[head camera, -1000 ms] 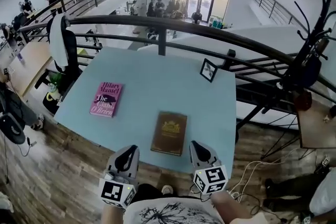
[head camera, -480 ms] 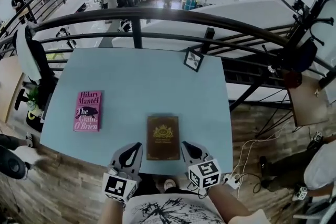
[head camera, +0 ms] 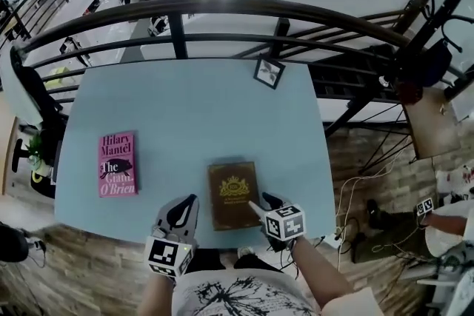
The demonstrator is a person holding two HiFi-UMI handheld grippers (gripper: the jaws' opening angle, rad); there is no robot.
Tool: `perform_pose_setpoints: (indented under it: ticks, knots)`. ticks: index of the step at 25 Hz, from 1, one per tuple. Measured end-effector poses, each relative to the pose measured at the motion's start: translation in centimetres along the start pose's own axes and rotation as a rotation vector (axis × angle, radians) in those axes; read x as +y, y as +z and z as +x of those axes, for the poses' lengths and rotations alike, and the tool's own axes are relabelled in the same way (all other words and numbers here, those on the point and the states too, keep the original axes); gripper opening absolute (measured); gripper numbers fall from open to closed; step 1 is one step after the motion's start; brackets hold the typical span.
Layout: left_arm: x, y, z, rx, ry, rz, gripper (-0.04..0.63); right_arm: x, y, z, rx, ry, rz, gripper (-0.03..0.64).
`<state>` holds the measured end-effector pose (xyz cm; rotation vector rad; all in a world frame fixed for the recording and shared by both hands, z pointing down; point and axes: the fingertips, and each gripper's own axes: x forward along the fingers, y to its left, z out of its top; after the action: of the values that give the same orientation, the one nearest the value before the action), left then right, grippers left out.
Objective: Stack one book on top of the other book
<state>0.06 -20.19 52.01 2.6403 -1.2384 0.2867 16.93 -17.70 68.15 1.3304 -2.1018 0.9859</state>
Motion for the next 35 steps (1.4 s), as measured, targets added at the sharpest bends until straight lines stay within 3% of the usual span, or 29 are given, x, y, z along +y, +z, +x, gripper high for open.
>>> perform_pose_setpoints:
  ticks: [6,11,16,19,20,21,24,29,35]
  knots:
    - [0.7,-2.0,1.1,0.042,-0.013,-0.017,0.014,-1.1,-1.8,3.0,0.101,0.064,0.147,0.230]
    - [0.9,-3.9,2.0,0.104,-0.010,-0.071,0.014,-0.9,-2.1,3.6,0.139,0.133,0.187,0.183]
    - [0.2,-9.8,3.8,0.375,-0.020,-0.264,0.015,-1.0,-2.2,3.7,0.129,0.132,0.192,0.183]
    - [-0.8,-12.4,5.0,0.454,-0.048,-0.316,0.020,-0.9,-2.2,3.6,0.129,0.130,0.190,0.183]
    - [-1.2,-13.1,5.3,0.482,-0.053,-0.329,0.076,-0.9,-2.2,3.6,0.129,0.131,0.190,0.184]
    - [-1.5,-14.0,5.7,0.519,-0.054,-0.346,0.182,-0.9,-2.1,3.6,0.128,0.133,0.189,0.184]
    - [-1.8,-16.4,6.3,0.626,-0.021,-0.418,0.218,-1.0,-2.2,3.6,0.125,0.135,0.188,0.186]
    - [-2.5,-19.4,7.1,0.687,-0.022,-0.564,0.245,-0.9,-2.1,3.7,0.127,0.136,0.188,0.186]
    - [-3.1,-20.2,7.7,0.695,-0.051,-0.696,0.247,-1.1,-2.1,3.8,0.135,0.158,0.183,0.187]
